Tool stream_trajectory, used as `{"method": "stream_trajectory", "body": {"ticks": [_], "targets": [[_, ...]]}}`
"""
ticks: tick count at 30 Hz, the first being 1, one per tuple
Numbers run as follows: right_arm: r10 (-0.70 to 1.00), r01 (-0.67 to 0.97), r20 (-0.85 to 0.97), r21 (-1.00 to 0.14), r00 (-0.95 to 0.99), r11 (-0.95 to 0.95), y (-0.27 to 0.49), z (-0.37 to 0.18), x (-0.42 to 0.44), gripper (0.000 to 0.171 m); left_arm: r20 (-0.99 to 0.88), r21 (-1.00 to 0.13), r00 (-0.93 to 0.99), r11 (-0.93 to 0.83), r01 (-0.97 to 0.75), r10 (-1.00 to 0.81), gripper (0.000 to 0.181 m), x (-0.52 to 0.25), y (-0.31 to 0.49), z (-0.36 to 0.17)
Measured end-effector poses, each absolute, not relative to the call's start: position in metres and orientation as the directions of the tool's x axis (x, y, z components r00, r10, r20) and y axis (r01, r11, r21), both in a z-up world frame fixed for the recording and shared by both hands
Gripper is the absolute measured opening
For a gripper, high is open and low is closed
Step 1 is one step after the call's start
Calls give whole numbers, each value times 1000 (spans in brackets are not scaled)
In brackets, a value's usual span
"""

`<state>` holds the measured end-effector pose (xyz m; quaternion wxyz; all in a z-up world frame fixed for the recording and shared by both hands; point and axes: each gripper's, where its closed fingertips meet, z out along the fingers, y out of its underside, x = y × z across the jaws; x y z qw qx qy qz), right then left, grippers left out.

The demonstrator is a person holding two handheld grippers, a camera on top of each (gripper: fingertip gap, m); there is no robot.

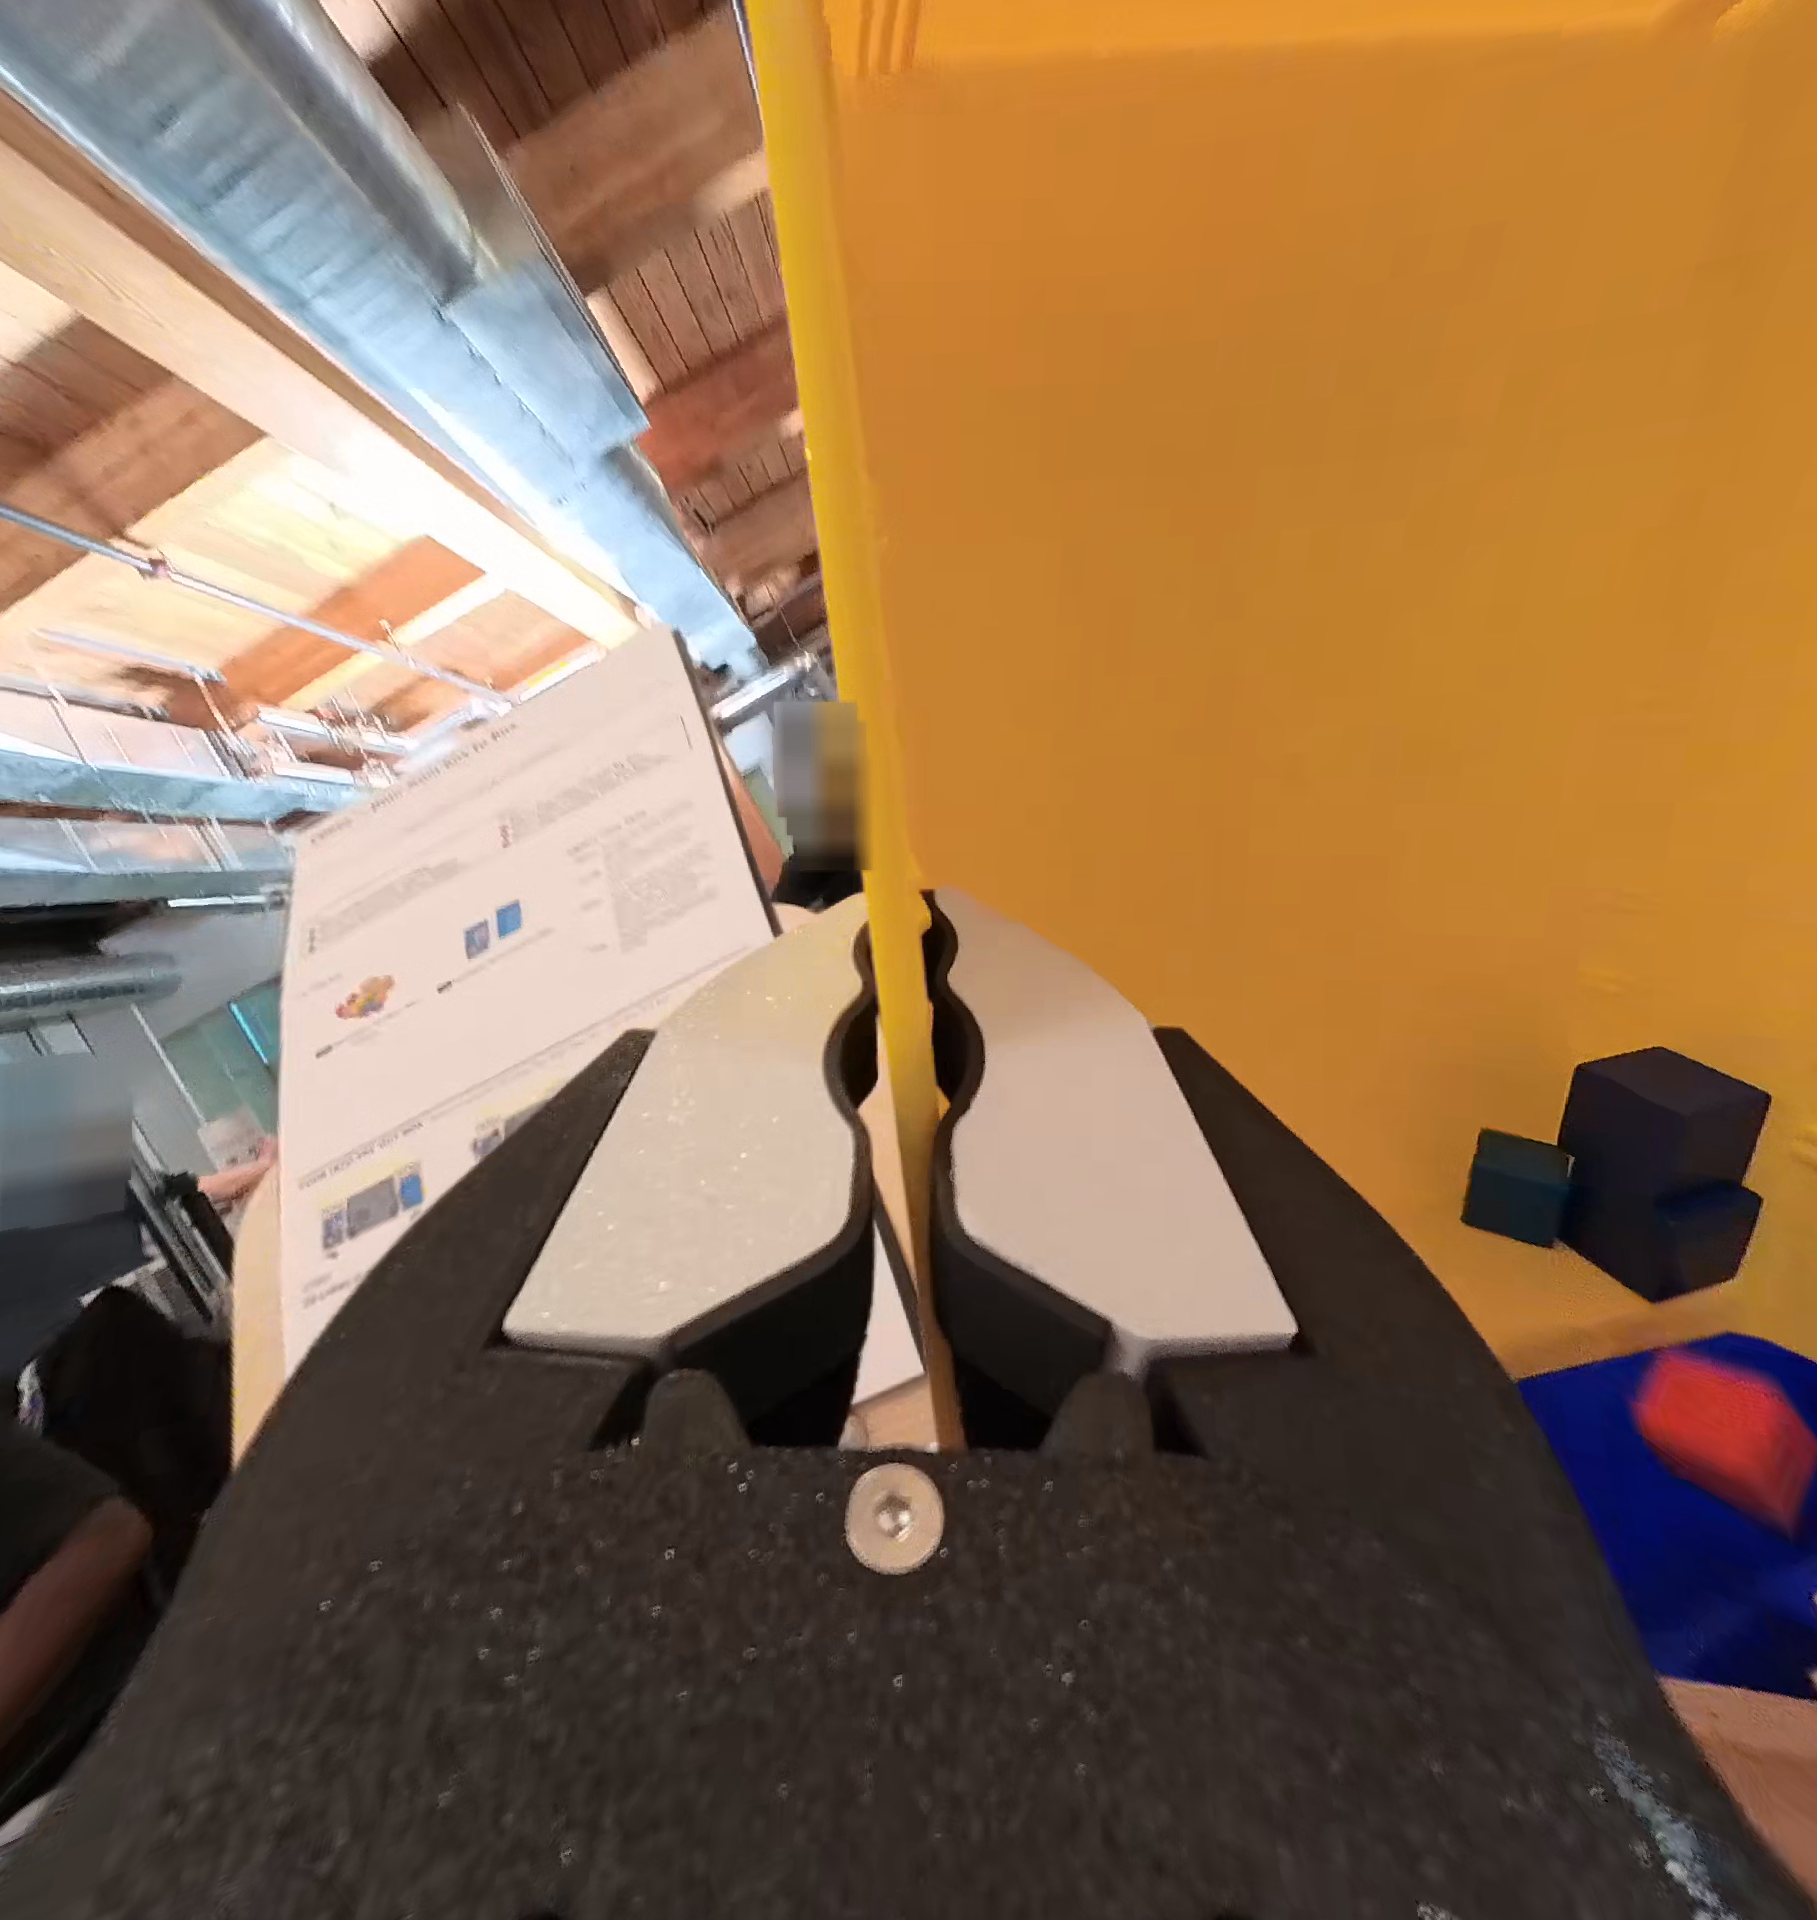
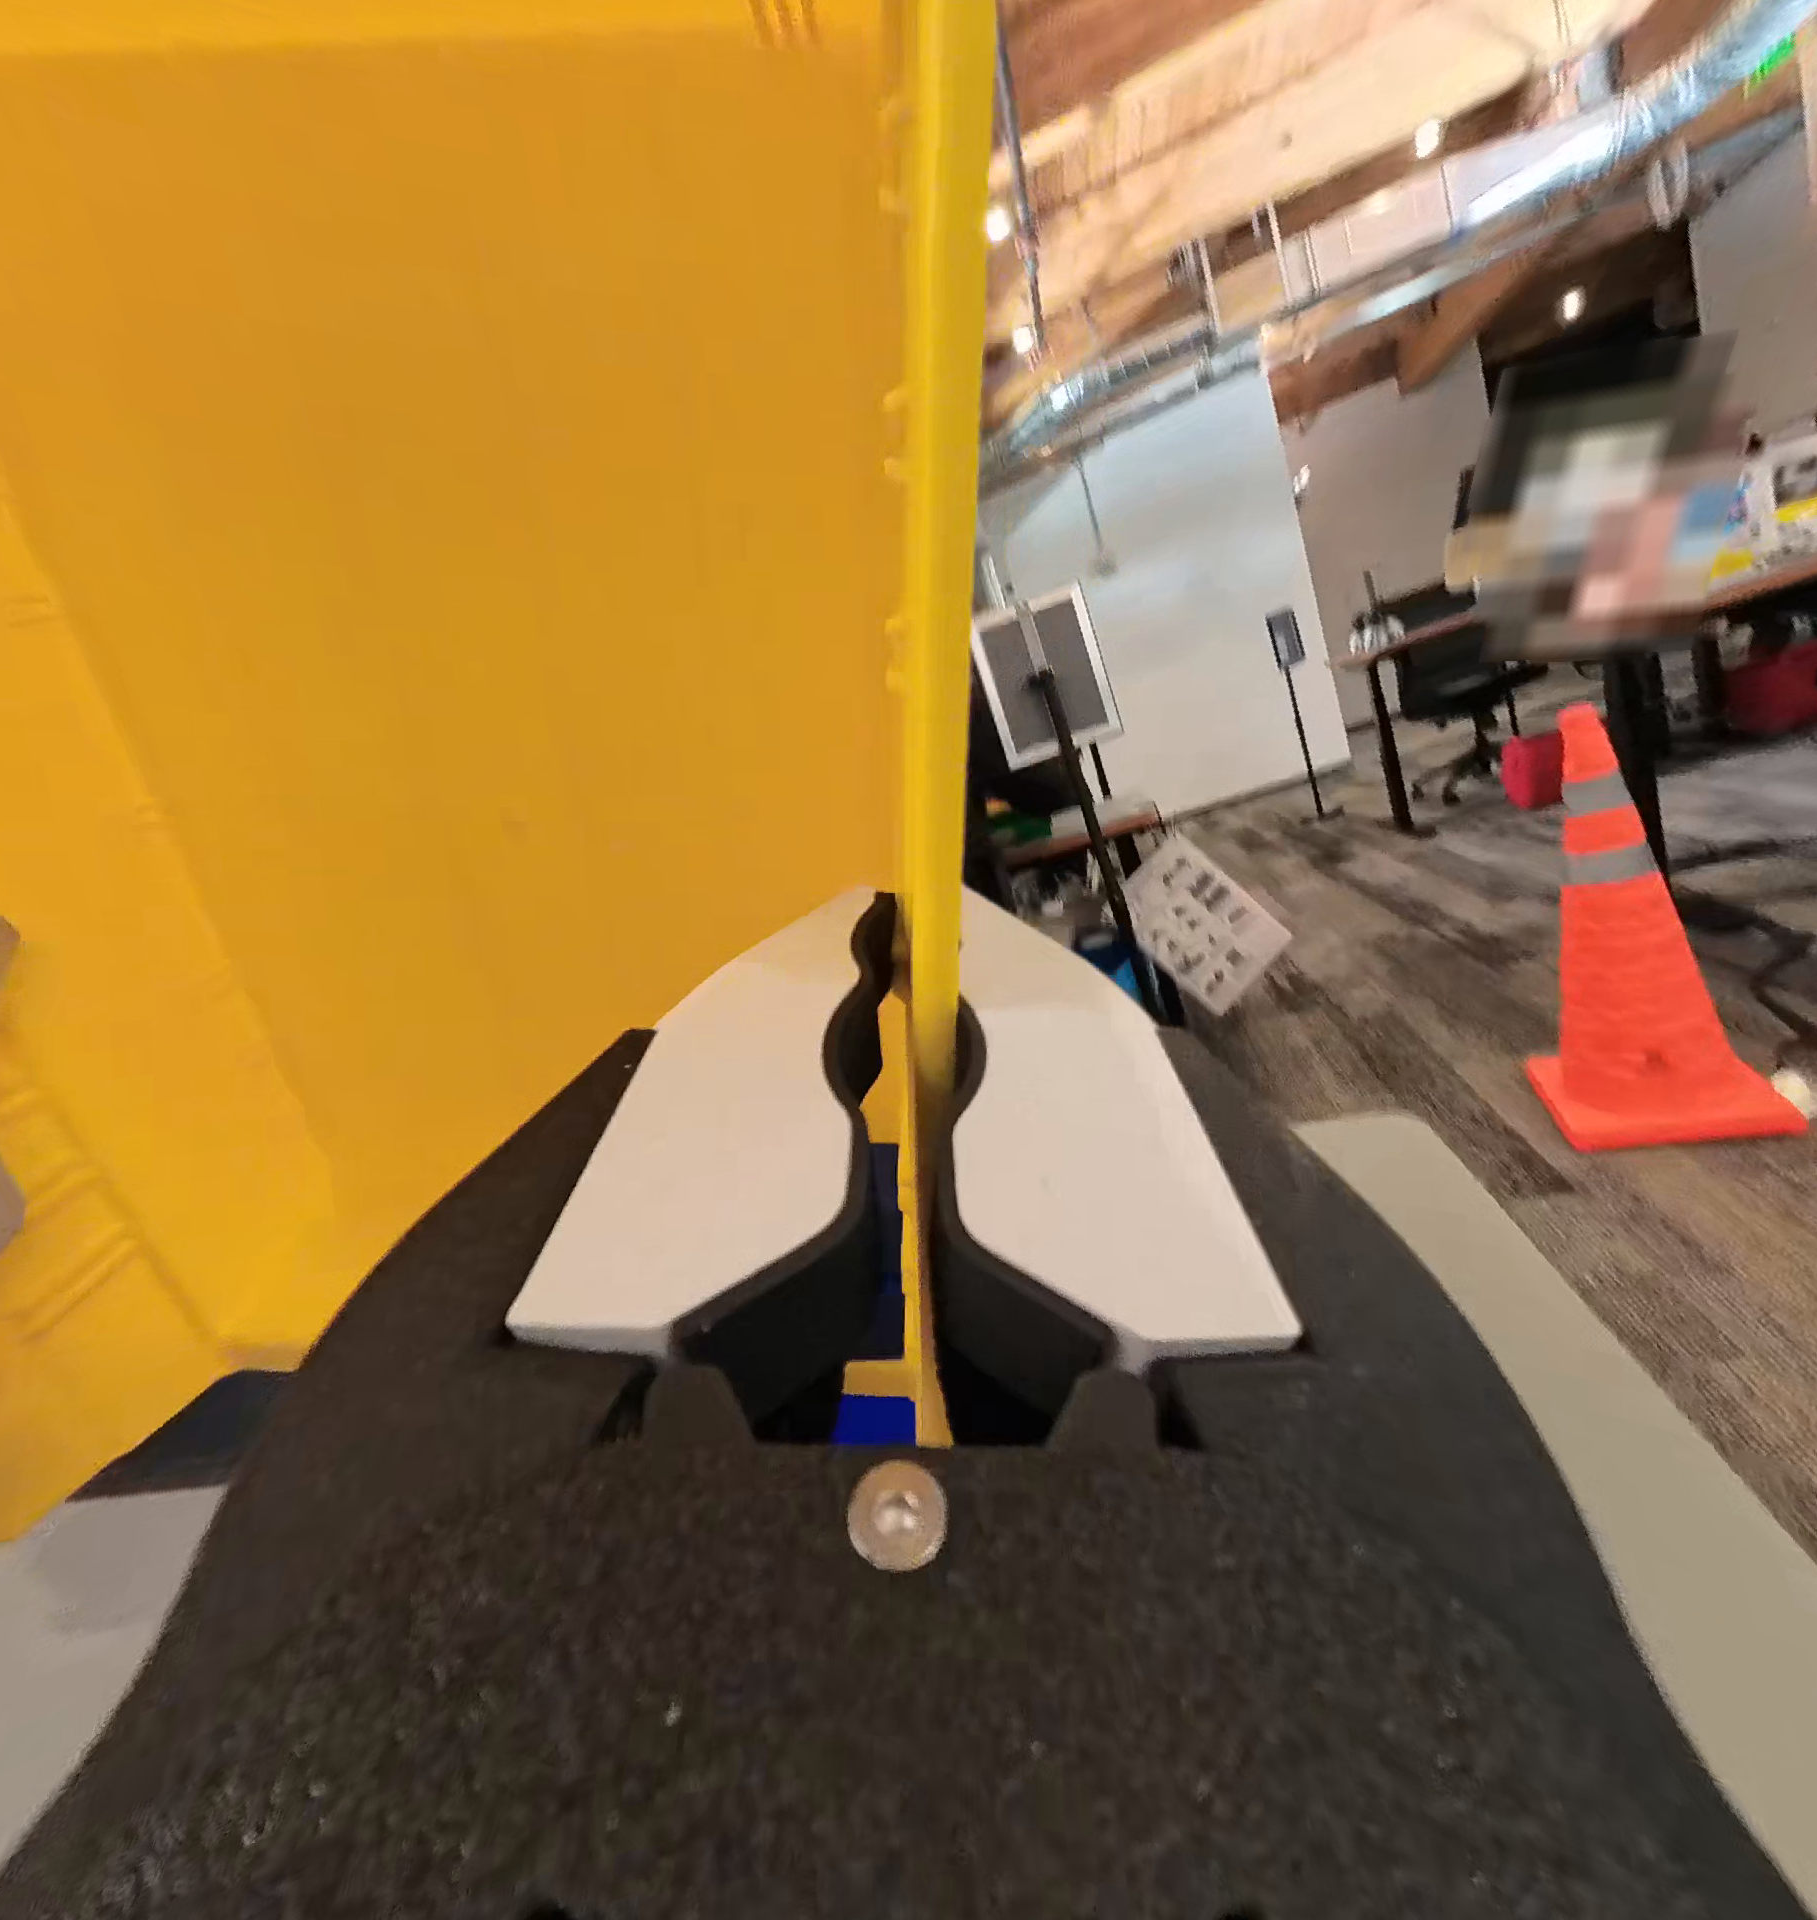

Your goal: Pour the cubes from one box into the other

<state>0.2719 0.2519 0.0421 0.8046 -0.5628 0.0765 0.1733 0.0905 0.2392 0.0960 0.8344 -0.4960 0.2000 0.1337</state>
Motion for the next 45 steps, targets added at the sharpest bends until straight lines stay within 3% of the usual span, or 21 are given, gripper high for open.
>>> {"method": "stream_trajectory", "body": {"ticks": [2,15,24,29,35,40,45], "targets": [[209,-357,-298,-856,932,373,244,51,271,5,-460,-749,887,521,-410,36,4,89,228,100],[173,-339,-298,-883,939,324,246,52,274,5,-467,-765,884,495,-412,14,4,91,234,99],[48,-240,-238,-970,970,44,223,133,212,6,-268,-942,954,242,-231,-137,5,26,236,145],[82,-186,-190,-981,978,-53,211,160,129,6,-185,-981,972,82,-174,-145,4,-58,220,166],[171,-191,-252,-932,953,-309,197,118,-19,5,-237,-958,968,-146,-246,-79,4,-203,185,145],[259,-78,-250,-843,933,-532,170,48,-176,5,-251,-881,968,-408,-239,-26,4,-357,147,82],[296,114,-192,-628,936,-770,146,-42,-311,6,-189,-705,982,-694,-147,-16,5,-493,119,-18]]}}
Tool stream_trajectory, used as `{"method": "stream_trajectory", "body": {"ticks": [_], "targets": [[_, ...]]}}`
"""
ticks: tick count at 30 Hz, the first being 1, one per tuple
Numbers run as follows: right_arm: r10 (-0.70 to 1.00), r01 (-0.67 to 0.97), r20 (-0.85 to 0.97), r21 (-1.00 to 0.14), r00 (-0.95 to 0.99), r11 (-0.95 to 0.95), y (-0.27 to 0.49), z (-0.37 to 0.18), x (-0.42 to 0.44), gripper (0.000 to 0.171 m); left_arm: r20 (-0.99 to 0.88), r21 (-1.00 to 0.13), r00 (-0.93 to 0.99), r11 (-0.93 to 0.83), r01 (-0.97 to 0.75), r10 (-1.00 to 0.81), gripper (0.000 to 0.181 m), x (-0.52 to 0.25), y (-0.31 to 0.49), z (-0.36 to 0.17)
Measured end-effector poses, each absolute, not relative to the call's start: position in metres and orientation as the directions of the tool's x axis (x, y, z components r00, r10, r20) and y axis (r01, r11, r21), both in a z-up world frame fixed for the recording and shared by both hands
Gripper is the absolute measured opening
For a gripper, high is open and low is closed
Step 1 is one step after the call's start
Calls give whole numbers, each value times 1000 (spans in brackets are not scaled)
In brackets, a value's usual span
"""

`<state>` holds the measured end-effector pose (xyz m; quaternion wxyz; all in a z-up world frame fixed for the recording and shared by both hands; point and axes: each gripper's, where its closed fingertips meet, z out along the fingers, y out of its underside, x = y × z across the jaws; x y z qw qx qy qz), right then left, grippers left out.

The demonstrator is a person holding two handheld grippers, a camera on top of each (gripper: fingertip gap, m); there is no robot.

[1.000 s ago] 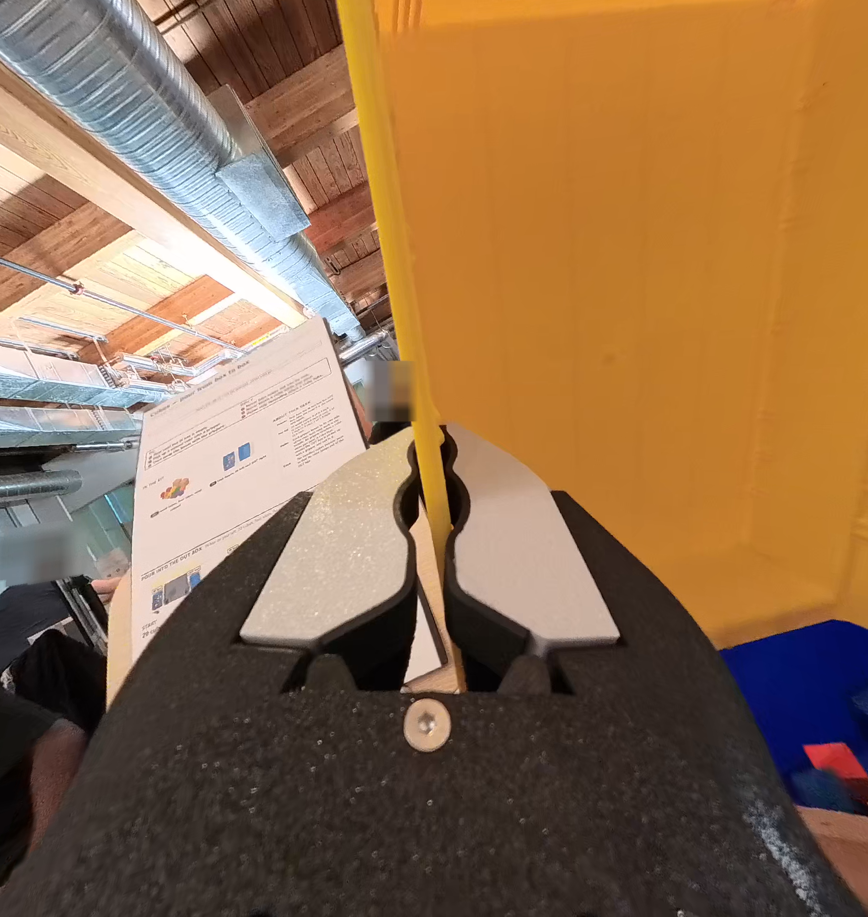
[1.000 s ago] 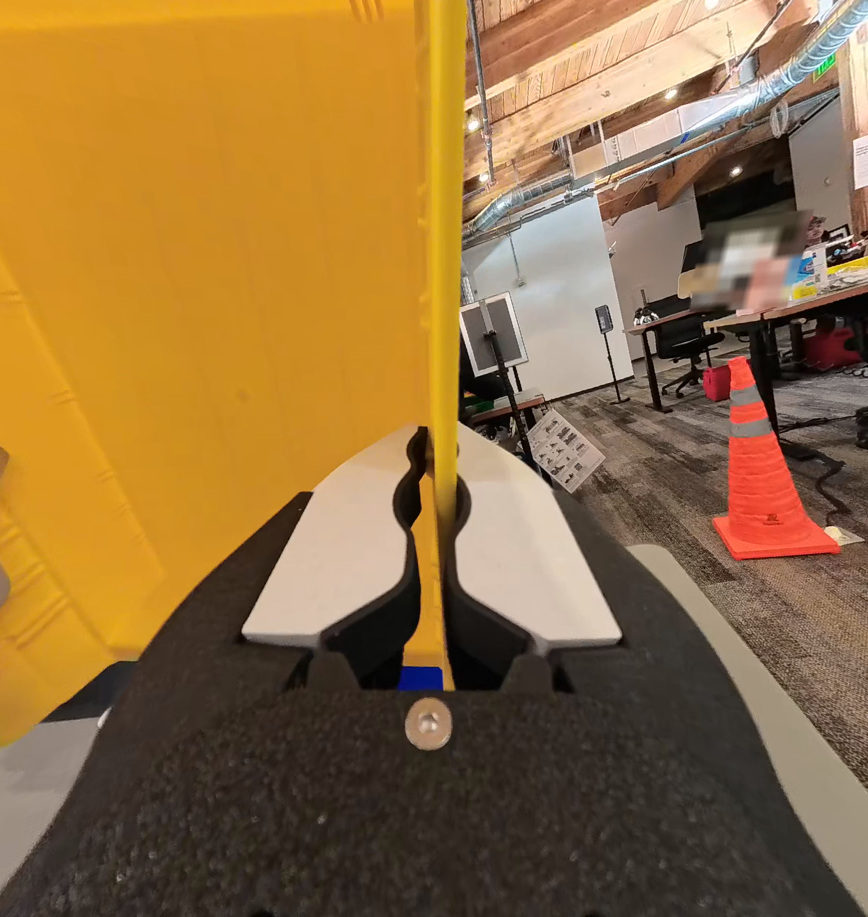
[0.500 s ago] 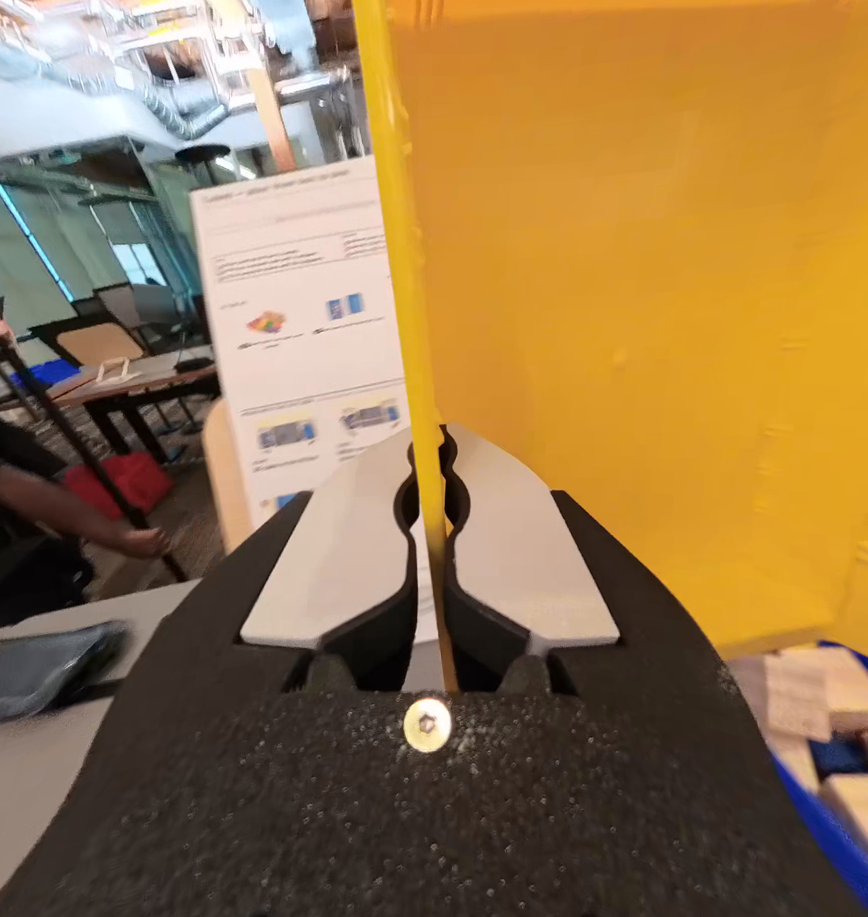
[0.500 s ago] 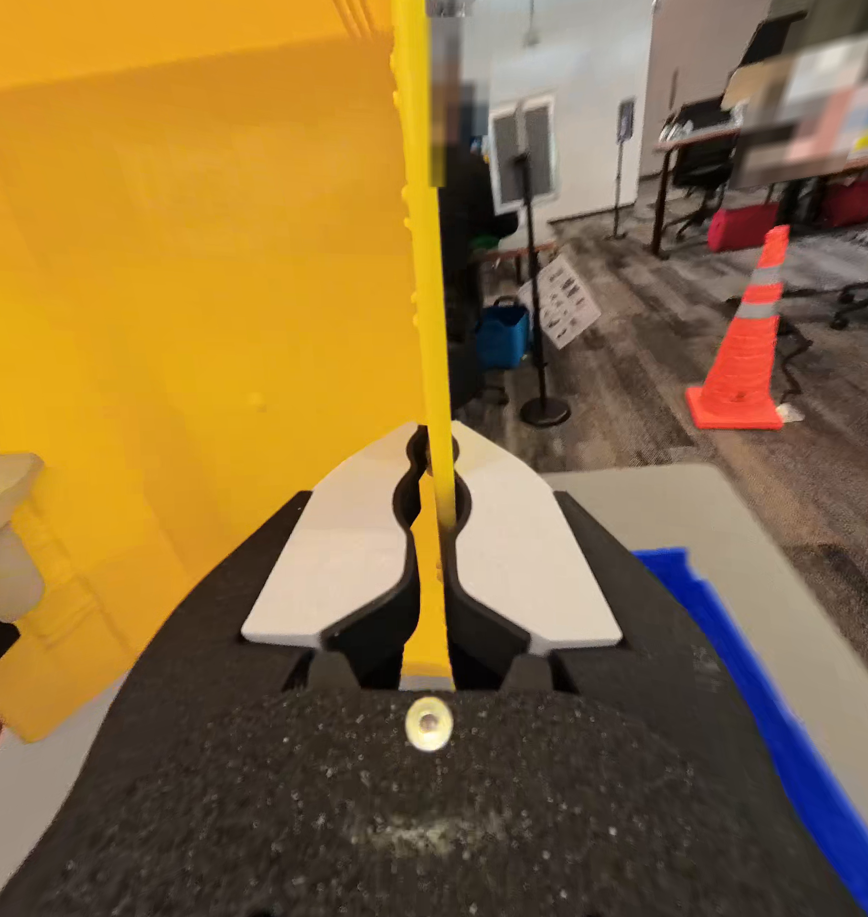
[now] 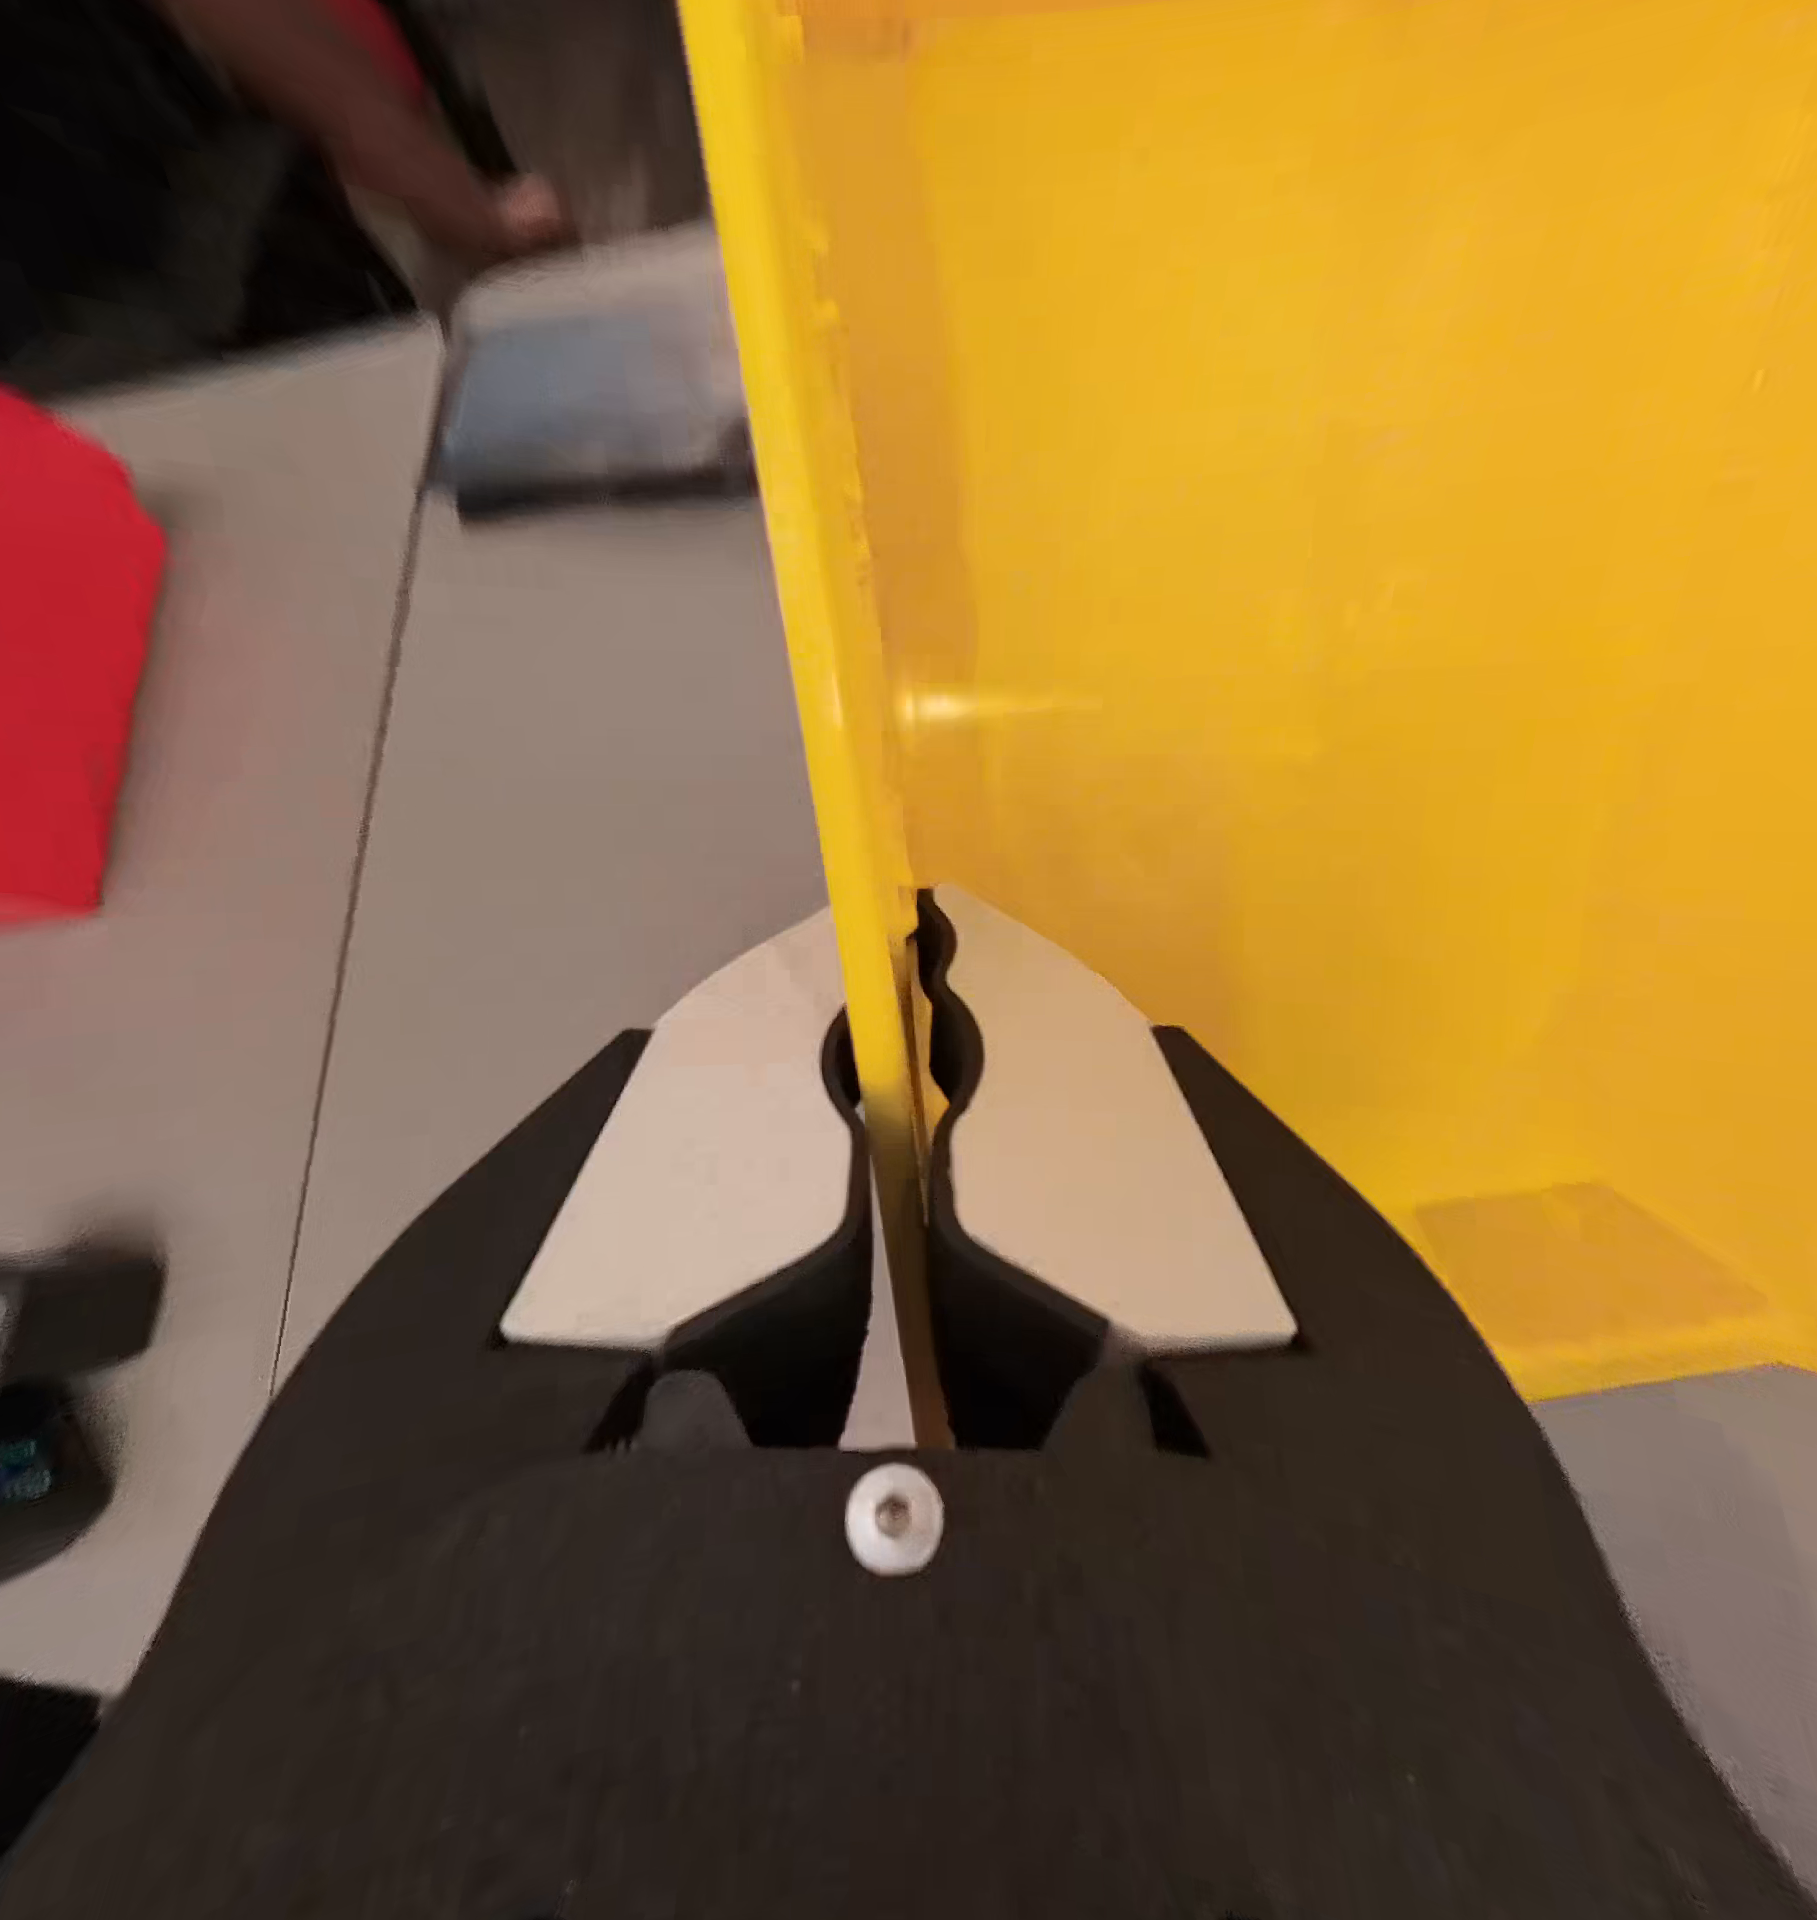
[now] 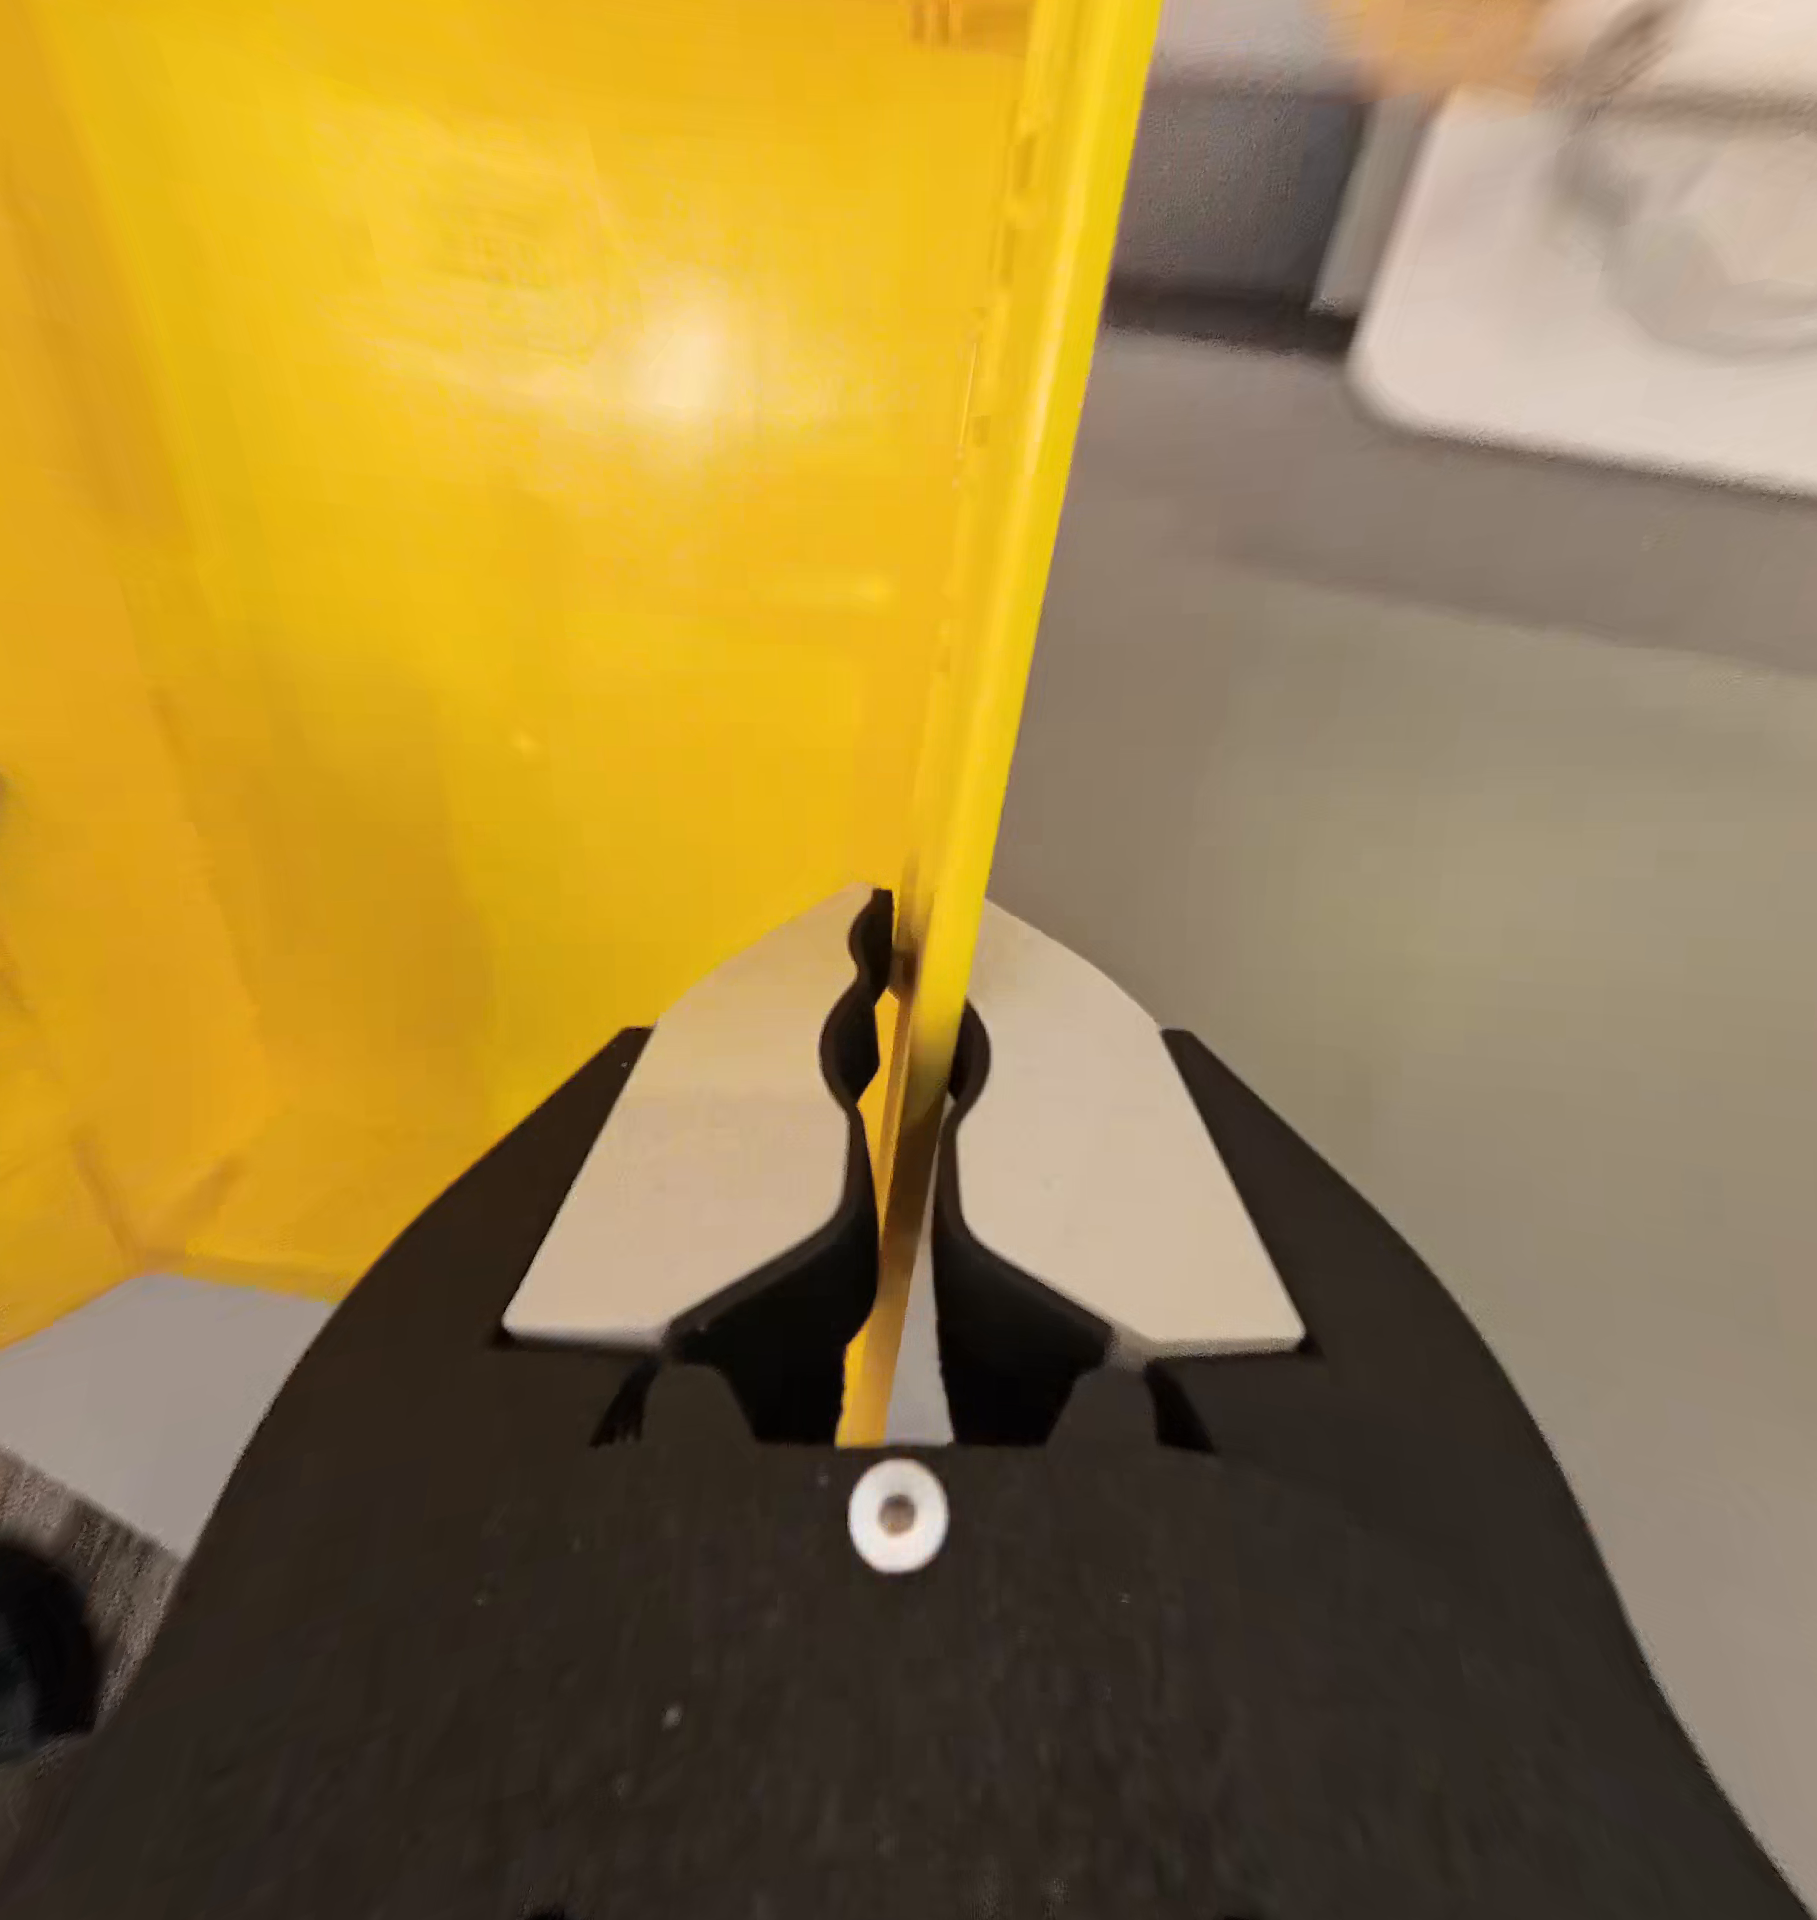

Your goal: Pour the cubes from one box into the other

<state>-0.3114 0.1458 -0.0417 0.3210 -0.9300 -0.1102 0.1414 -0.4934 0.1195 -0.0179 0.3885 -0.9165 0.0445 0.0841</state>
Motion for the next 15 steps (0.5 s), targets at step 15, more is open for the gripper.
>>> {"method": "stream_trajectory", "body": {"ticks": [15], "targets": [[158,128,-194,-160,968,-979,158,-133,-426,6,-45,-304,991,-943,-132,-124,5,-612,142,-124]]}}
